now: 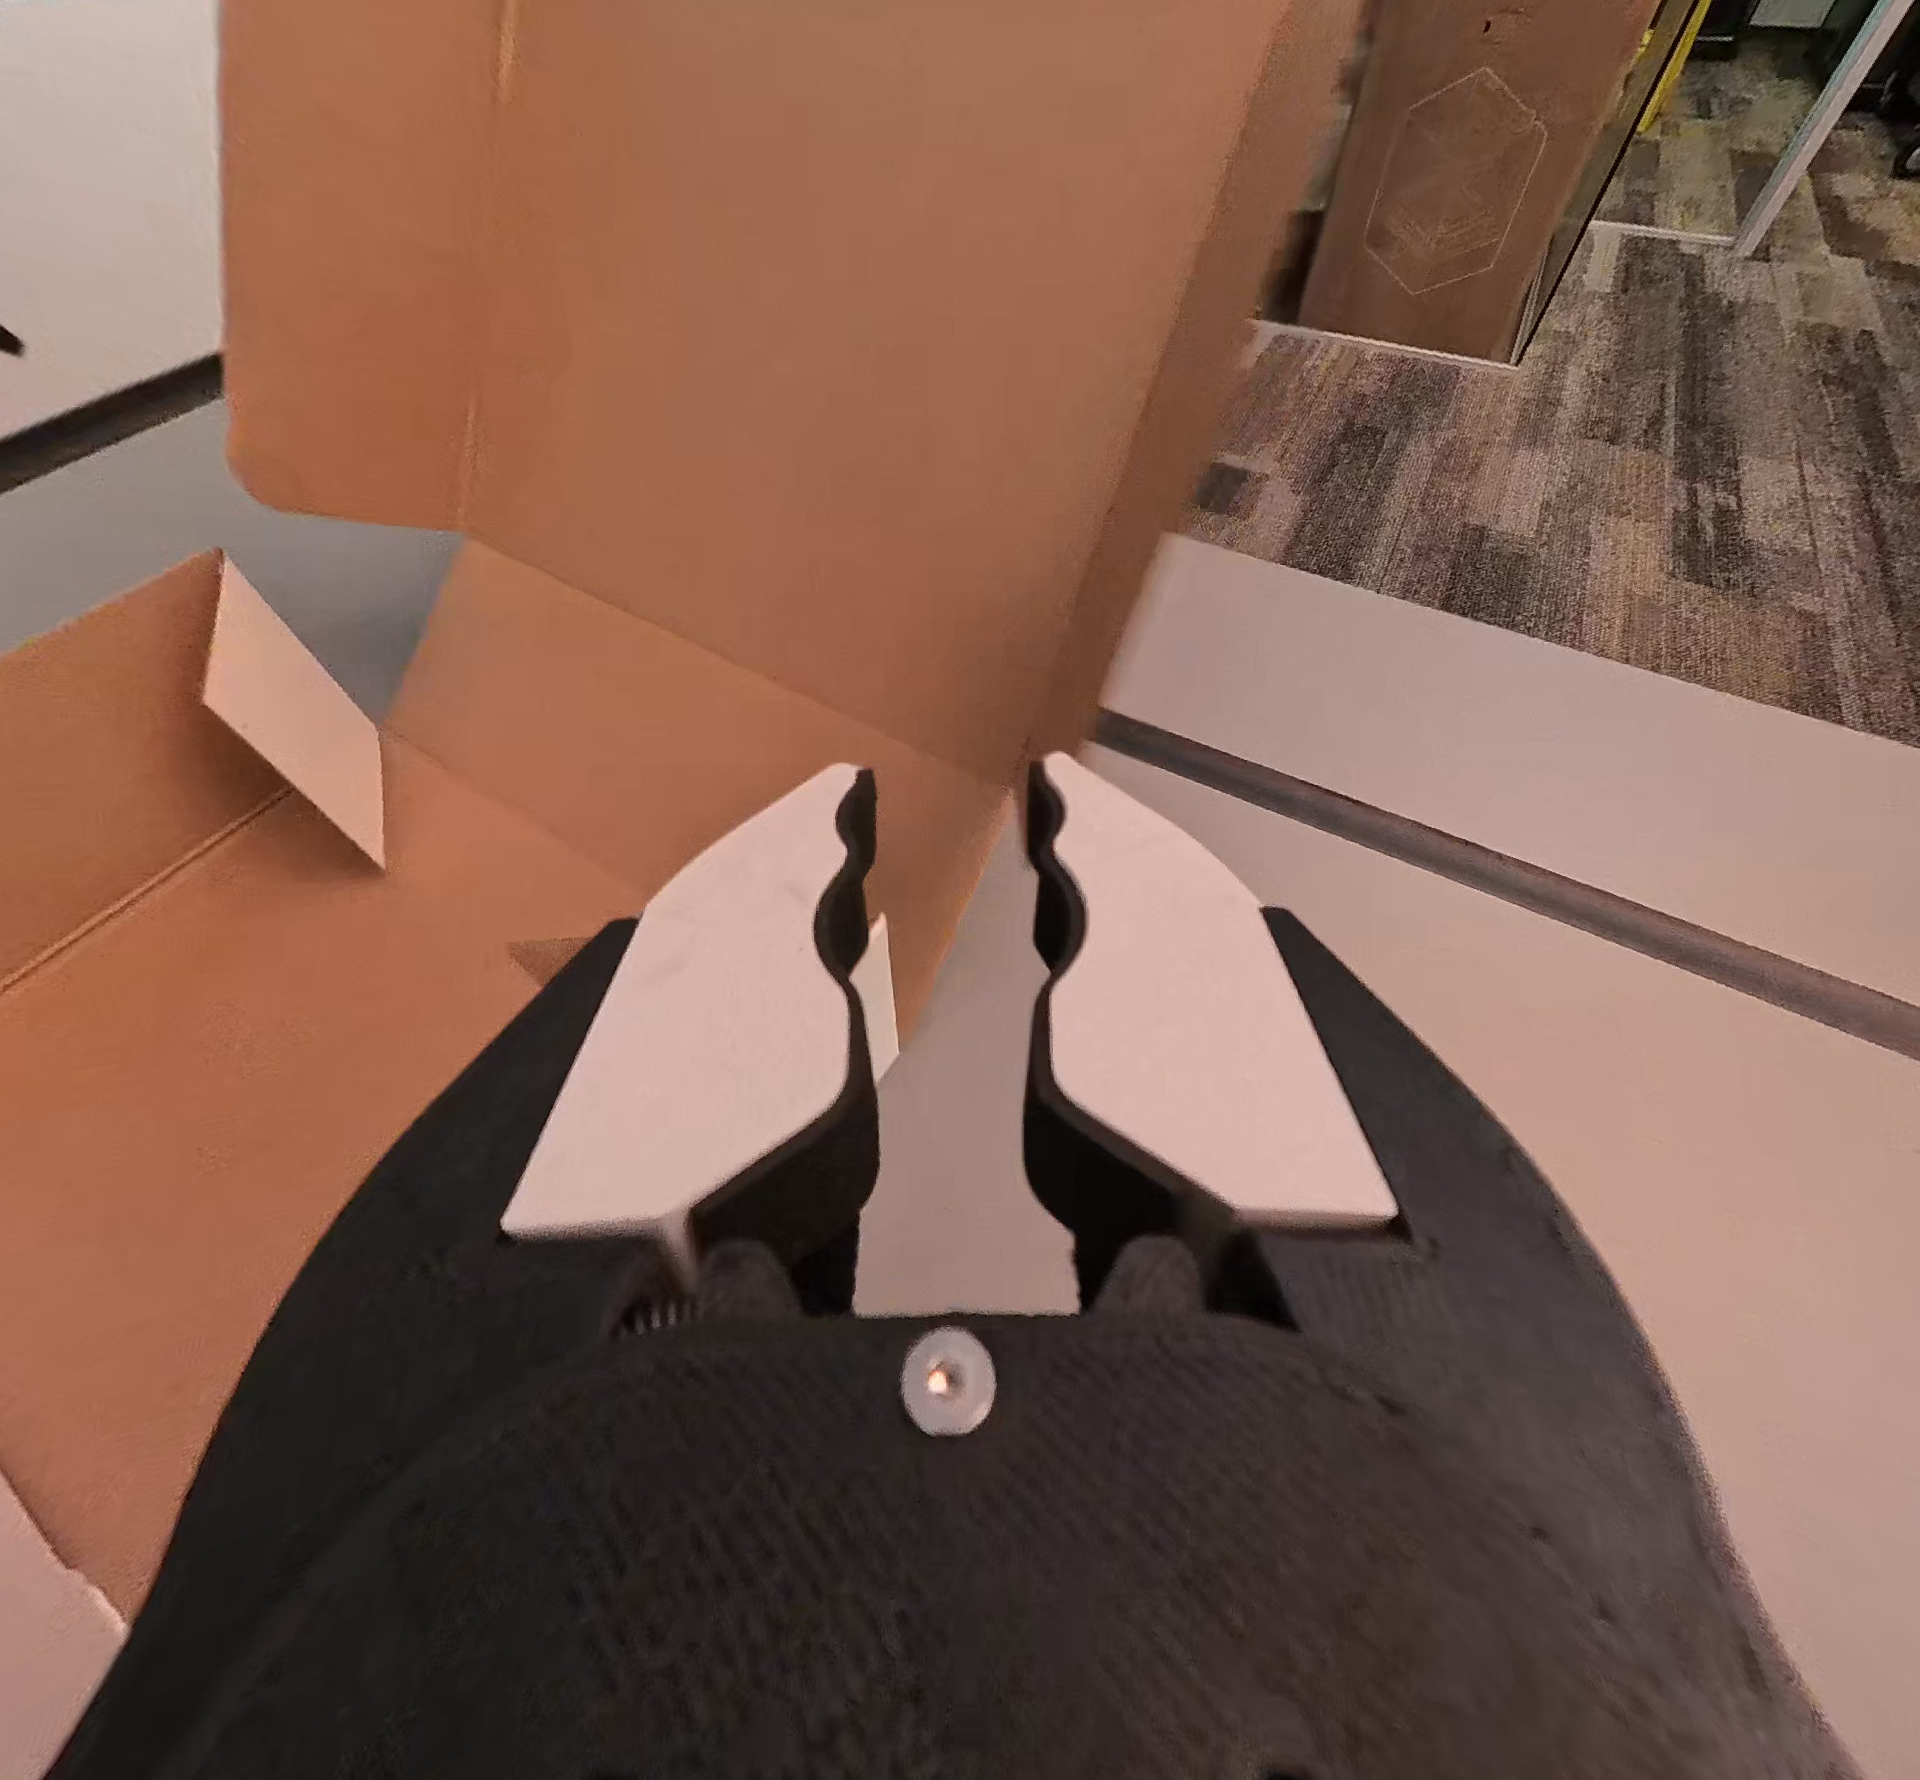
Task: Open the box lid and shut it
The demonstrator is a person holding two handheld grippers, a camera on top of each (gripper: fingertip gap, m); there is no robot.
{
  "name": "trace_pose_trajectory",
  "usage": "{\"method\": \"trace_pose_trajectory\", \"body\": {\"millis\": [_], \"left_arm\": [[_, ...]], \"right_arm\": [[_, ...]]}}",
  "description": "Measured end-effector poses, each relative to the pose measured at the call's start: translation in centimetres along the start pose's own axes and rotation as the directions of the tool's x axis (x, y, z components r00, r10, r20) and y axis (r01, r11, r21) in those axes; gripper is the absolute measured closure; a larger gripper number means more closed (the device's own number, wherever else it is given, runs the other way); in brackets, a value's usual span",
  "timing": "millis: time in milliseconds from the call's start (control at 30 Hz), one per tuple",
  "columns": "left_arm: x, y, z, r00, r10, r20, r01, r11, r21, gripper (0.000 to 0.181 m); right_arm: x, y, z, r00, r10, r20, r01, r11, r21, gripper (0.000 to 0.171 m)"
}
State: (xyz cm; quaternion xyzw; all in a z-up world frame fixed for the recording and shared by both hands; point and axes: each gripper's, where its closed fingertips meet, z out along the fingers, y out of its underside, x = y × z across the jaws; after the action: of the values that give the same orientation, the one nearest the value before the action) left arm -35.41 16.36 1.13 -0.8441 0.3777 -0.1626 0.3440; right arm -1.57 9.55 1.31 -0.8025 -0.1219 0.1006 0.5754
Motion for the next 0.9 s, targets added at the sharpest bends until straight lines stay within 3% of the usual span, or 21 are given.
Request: {"method": "trace_pose_trajectory", "body": {"millis": [300,567,667,900], "left_arm": [[-1.8,1.8,0.1,0.957,-0.112,-0.266,0.122,0.992,0.021,0.132],[-4.9,1.1,4.3,0.847,-0.121,-0.518,0.292,0.92,0.262,0.099],[-5.0,1.4,5.5,0.775,-0.19,-0.603,0.396,0.89,0.228,0.098],[-5.3,-0.4,3.3,0.84,-0.123,-0.529,0.341,0.878,0.337,0.098]], "right_arm": [[0.4,2.2,-0.2,0.99,0.023,0.137,-0.024,1.0,0.008,0.119],[2.5,2.6,1.2,0.9,0.316,0.3,-0.374,0.913,0.16,0.097],[2.8,3.3,1.7,0.869,0.372,0.325,-0.434,0.89,0.142,0.096],[3.2,2.2,0.9,0.94,0.26,0.22,-0.304,0.932,0.197,0.097]]}}
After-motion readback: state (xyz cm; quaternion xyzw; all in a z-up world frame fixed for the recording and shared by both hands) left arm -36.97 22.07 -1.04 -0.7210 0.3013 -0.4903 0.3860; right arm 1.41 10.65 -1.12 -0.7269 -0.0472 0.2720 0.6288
